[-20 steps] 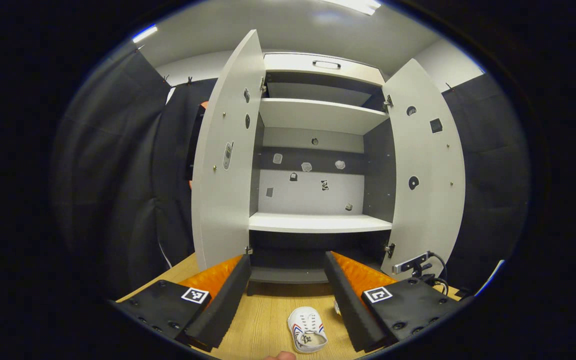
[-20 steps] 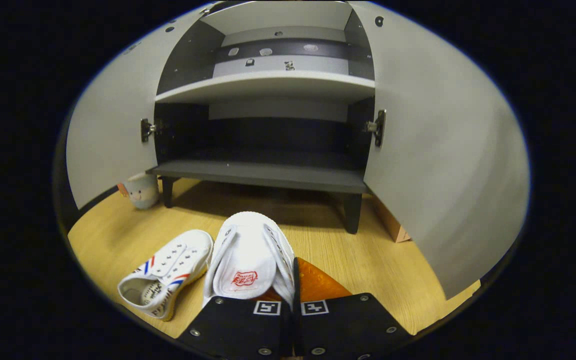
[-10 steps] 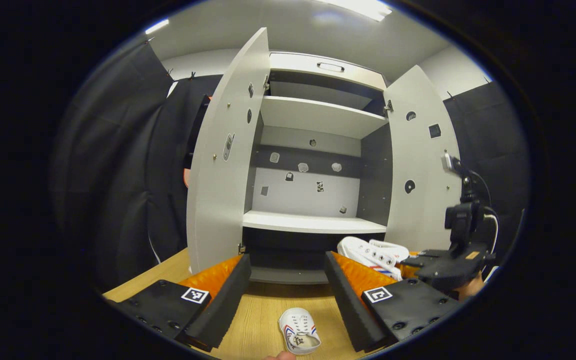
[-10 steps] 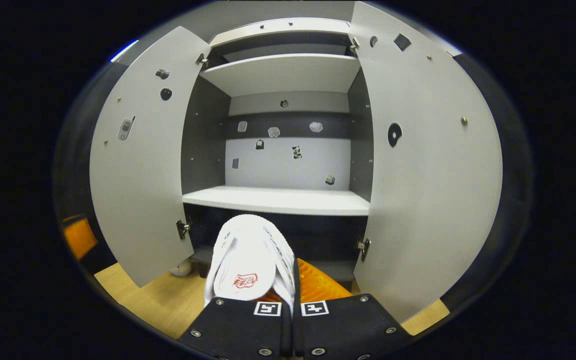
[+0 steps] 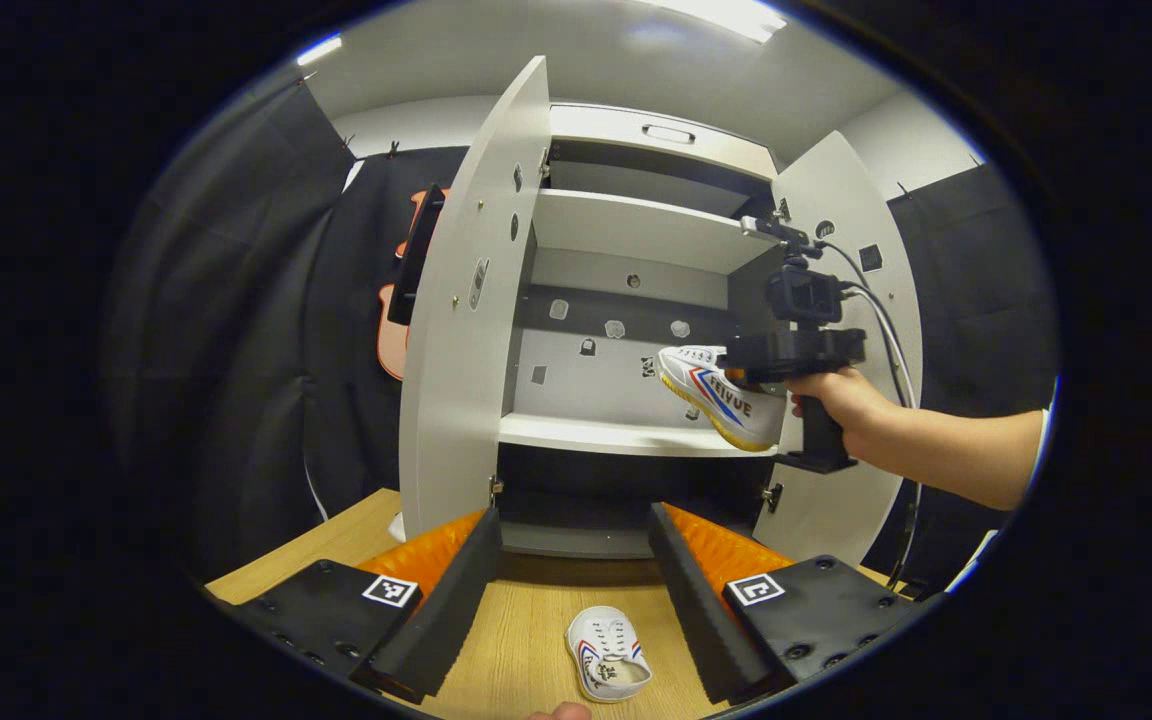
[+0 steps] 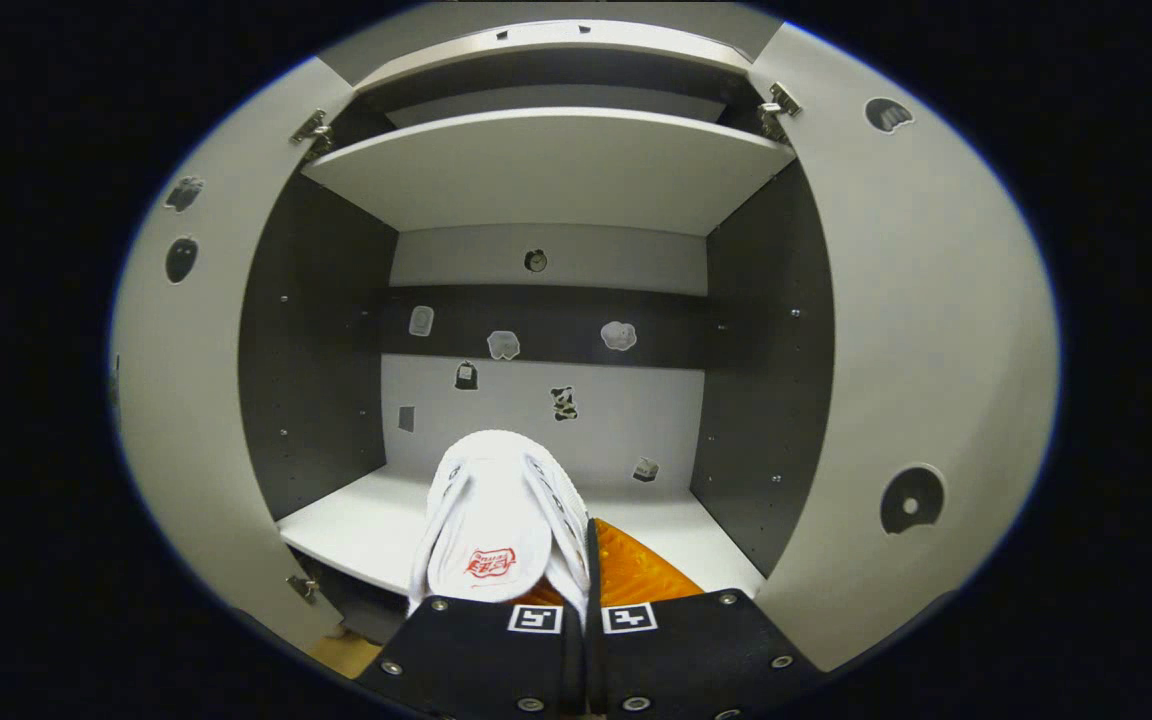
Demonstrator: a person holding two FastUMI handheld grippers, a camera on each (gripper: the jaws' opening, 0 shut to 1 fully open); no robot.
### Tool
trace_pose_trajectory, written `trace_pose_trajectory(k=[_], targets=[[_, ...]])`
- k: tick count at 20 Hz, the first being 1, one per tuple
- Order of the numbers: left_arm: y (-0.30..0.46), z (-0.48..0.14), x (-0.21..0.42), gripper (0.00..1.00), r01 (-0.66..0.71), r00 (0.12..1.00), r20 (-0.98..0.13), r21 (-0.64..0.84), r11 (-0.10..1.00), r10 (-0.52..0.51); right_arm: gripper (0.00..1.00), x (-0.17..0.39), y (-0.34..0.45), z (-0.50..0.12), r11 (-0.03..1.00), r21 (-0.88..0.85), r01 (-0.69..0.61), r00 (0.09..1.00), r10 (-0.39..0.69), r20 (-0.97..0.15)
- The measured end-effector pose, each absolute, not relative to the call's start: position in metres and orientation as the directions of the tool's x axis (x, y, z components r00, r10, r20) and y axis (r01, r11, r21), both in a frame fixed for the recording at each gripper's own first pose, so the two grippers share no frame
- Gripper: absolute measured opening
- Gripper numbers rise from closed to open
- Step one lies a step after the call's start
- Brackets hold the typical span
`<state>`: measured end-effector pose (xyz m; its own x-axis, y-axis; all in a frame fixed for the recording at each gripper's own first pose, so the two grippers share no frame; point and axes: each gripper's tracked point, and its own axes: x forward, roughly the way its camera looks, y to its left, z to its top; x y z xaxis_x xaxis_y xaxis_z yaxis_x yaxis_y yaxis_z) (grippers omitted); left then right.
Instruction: Grab one shoe with the right hand and put it into the shoe cabinet, grab the other shoe with the left hand and put it into the shoe cabinet; then close the right door with the right hand and the left door with the left hand.
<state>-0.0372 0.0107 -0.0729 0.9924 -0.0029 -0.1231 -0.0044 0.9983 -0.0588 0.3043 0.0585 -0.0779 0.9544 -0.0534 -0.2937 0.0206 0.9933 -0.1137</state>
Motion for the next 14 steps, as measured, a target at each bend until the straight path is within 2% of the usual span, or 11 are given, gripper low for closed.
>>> trace_pose_trajectory(k=[2,4,5,6,10,13,14], targets=[[0.013,-0.074,-0.038,0.99,-0.016,0.991,-0.131,-0.072,0.997,0.006,0.0,0.342,0.051,-0.096,0.988,-0.14,0.071,0.938,-0.114,-0.326],[0.017,-0.076,-0.039,0.96,-0.031,0.99,-0.136,-0.08,0.996,0.02,0.0,0.373,0.04,-0.122,0.975,-0.193,0.11,0.91,-0.177,-0.375],[0.019,-0.078,-0.039,0.99,-0.04,0.99,-0.14,-0.082,0.996,0.028,0.0,0.38,0.035,-0.135,0.969,-0.209,0.13,0.891,-0.207,-0.404],[0.021,-0.08,-0.04,0.96,-0.048,0.989,-0.145,-0.081,0.996,0.036,0.0,0.383,0.031,-0.147,0.966,-0.212,0.15,0.87,-0.231,-0.436],[0.032,-0.09,-0.04,0.96,-0.073,0.983,-0.172,-0.072,0.995,0.06,0.01,0.387,0.017,-0.175,0.959,-0.19,0.21,0.814,-0.279,-0.509],[0.035,-0.094,-0.036,0.96,-0.079,0.981,-0.181,-0.067,0.995,0.065,0.01,0.389,0.019,-0.18,0.965,-0.156,0.212,0.807,-0.263,-0.528],[0.034,-0.094,-0.036,0.96,-0.074,0.982,-0.182,-0.069,0.995,0.06,0.04,0.389,0.021,-0.182,0.967,-0.142,0.211,0.804,-0.255,-0.537]])
